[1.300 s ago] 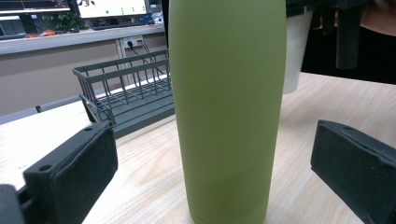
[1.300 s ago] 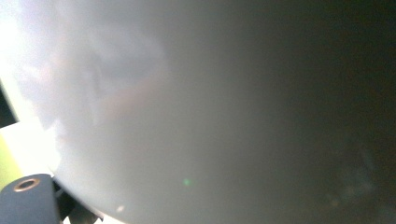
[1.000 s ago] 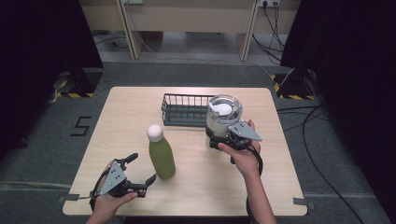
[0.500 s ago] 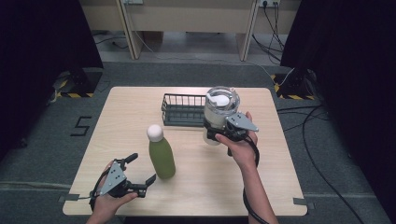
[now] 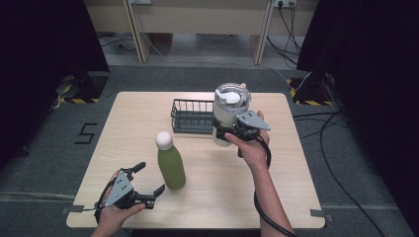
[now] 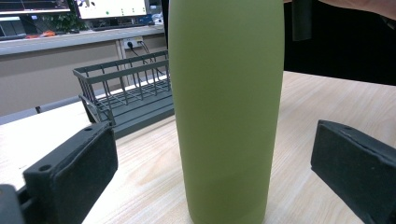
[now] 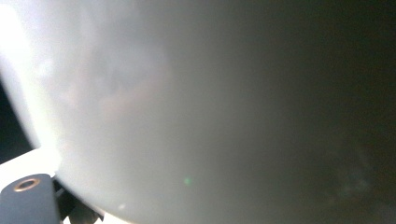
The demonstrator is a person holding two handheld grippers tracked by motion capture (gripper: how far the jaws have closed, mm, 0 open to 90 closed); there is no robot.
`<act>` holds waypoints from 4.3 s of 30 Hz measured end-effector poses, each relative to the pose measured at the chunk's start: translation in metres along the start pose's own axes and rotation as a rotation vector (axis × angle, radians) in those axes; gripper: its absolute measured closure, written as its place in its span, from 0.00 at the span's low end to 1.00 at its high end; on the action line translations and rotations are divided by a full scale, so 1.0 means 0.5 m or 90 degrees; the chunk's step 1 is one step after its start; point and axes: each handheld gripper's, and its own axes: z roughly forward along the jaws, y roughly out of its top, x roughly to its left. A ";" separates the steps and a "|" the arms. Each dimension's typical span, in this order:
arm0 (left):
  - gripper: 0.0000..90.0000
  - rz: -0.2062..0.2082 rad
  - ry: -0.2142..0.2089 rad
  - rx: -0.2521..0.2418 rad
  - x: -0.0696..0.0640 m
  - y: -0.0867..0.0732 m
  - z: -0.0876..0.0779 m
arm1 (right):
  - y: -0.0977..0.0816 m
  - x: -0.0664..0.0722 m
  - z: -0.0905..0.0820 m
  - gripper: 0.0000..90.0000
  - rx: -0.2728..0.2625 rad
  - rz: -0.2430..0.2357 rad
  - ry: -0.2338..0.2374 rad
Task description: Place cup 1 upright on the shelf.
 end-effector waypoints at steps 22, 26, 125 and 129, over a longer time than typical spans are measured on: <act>0.00 -0.001 -0.004 -0.002 -0.001 0.000 0.000 | 0.044 -0.004 0.050 0.12 -0.012 -0.001 -0.006; 0.00 0.000 -0.005 0.000 -0.001 0.000 0.000 | 0.048 -0.006 0.058 0.12 -0.012 0.001 -0.008; 0.00 -0.004 -0.009 0.005 -0.002 -0.005 0.000 | 0.075 -0.045 0.247 0.12 0.039 0.009 -0.068; 0.00 -0.004 -0.009 0.005 -0.002 -0.005 0.000 | 0.076 -0.049 0.251 0.12 0.040 0.008 -0.071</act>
